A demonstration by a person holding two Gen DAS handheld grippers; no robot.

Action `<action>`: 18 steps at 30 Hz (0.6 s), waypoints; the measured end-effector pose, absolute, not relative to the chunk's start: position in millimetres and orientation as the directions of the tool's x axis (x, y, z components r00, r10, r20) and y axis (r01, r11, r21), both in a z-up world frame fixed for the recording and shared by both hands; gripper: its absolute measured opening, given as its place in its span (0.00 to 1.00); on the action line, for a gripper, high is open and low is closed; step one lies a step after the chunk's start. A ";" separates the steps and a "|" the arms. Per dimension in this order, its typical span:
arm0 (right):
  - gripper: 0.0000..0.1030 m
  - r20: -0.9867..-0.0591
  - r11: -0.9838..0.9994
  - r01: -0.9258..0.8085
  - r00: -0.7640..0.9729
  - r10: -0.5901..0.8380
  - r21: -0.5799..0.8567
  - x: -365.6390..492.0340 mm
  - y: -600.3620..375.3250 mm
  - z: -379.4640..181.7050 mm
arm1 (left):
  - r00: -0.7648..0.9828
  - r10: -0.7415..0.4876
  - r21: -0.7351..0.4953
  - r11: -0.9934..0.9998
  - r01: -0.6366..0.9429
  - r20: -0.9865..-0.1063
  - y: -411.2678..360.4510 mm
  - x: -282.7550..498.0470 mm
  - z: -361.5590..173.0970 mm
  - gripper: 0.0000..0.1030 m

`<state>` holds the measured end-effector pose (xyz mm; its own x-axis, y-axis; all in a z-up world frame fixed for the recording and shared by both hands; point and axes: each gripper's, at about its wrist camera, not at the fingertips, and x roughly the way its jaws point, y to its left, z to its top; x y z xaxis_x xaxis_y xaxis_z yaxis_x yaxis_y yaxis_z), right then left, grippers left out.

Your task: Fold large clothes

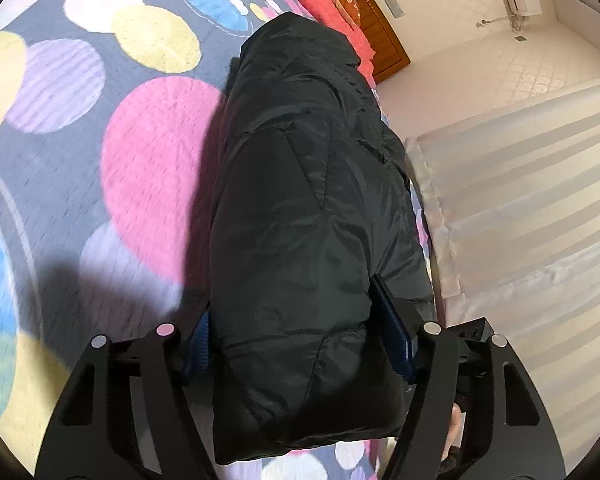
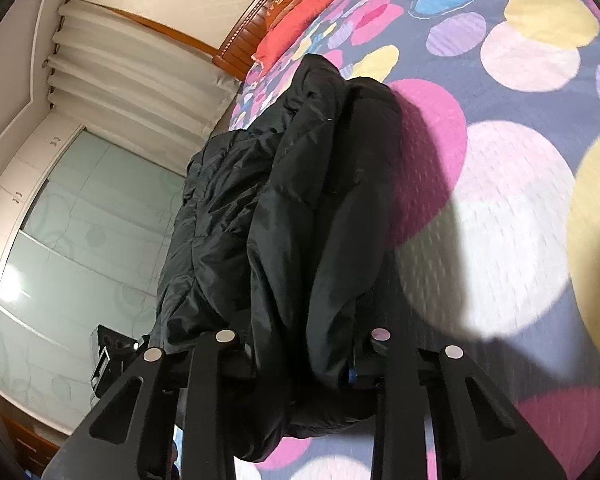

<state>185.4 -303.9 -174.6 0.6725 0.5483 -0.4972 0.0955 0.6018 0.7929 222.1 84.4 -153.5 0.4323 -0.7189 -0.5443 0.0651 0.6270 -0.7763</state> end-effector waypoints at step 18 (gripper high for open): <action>0.55 -0.506 0.607 0.102 0.669 0.545 0.788 177.0 -310.2 -180.4 | 0.466 -0.704 -0.769 0.635 0.073 -0.536 103.8 210.9 -153.5 0.82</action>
<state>177.0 -310.2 -180.4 0.6686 0.5448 -0.5061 0.1019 0.6070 0.7881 210.9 103.8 -153.5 0.4662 -0.7035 -0.5364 0.0730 0.6348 -0.7692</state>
